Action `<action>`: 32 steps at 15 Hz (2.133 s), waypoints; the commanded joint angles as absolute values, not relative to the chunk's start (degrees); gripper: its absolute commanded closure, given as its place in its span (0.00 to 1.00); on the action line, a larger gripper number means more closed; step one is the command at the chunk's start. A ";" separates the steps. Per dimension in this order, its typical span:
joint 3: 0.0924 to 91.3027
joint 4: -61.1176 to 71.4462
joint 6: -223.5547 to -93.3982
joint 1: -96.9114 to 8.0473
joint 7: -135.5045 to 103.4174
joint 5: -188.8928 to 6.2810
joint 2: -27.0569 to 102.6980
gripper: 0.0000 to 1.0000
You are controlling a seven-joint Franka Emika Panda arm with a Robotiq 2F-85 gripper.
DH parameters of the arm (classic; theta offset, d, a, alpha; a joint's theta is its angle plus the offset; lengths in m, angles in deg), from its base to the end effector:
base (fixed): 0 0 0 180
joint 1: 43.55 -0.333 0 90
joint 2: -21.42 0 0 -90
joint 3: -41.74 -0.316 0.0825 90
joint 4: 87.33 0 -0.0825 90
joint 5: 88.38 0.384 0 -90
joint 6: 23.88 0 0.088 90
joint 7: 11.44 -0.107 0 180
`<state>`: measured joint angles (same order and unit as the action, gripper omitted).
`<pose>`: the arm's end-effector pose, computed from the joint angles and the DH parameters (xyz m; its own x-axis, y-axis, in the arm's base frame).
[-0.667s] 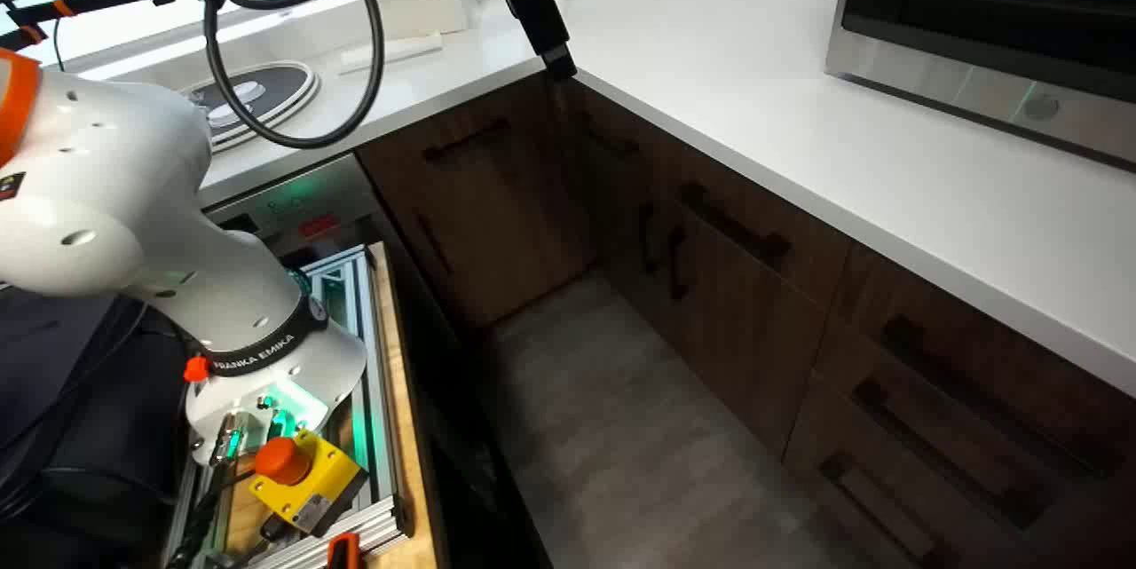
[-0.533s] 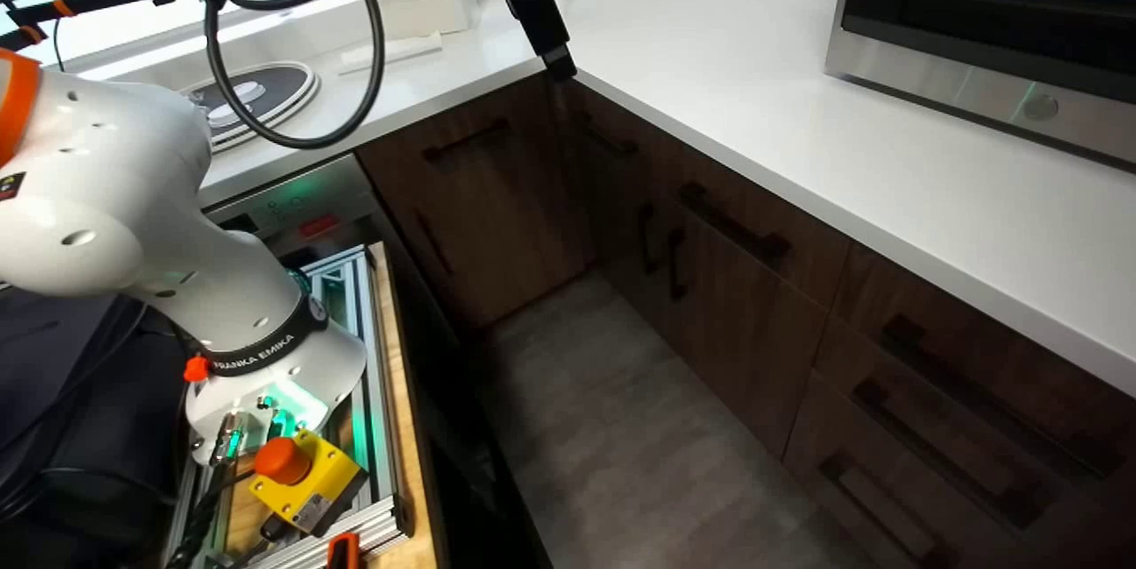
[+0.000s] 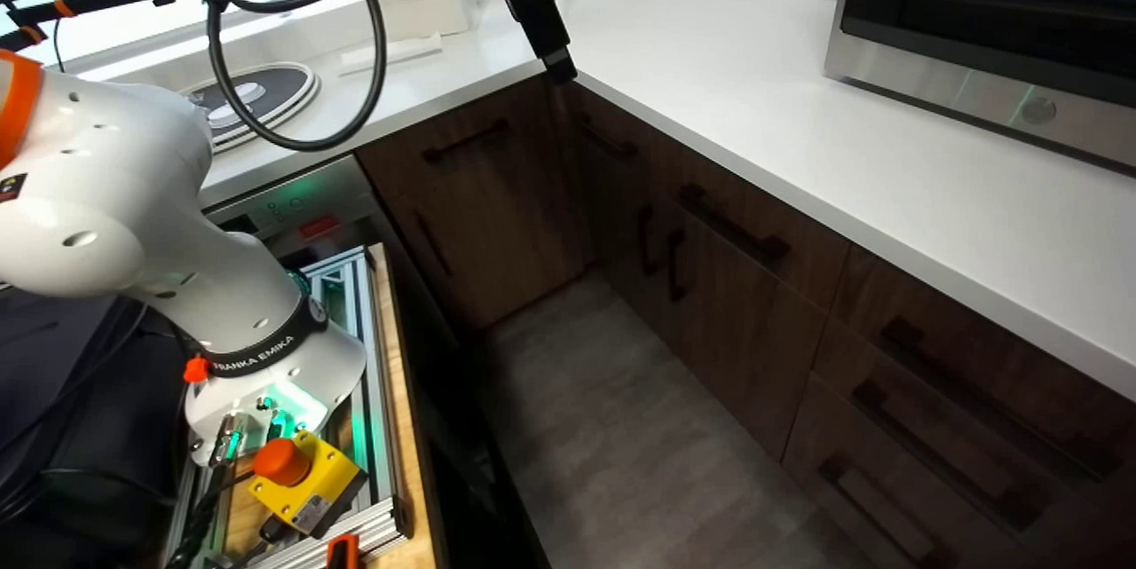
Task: Pull open the drawer
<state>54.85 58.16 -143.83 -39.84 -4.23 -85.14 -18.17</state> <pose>0.3514 -0.1113 0.5146 0.9540 -0.1715 0.2460 -0.1322 -0.9768 -0.1684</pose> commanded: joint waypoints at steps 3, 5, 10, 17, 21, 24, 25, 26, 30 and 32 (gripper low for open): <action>54.06 57.99 -143.61 -38.88 -3.68 -84.46 -17.99 0.00; 54.06 57.99 -143.61 -38.88 -3.68 -84.46 -17.99 0.00; 52.05 59.12 -154.38 -37.39 -12.73 -82.21 -11.89 0.00; 46.72 57.95 -181.61 -36.98 -31.66 -77.44 12.52 0.00; 45.50 53.61 -192.33 -40.19 -37.44 -67.19 27.80 0.00; 45.89 56.15 -190.41 -39.54 -34.86 -71.32 23.65 0.00; 45.91 56.04 -190.41 -39.47 -34.80 -71.31 23.40 0.00; 45.97 56.05 -190.38 -39.36 -34.73 -71.30 22.74 0.00; 45.93 56.38 -190.41 -39.24 -34.73 -71.26 21.25 0.00; 44.90 55.16 -192.85 -40.21 -28.19 -62.19 24.22 0.00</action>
<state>45.90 56.44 -191.06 -39.21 -35.07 -71.36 21.44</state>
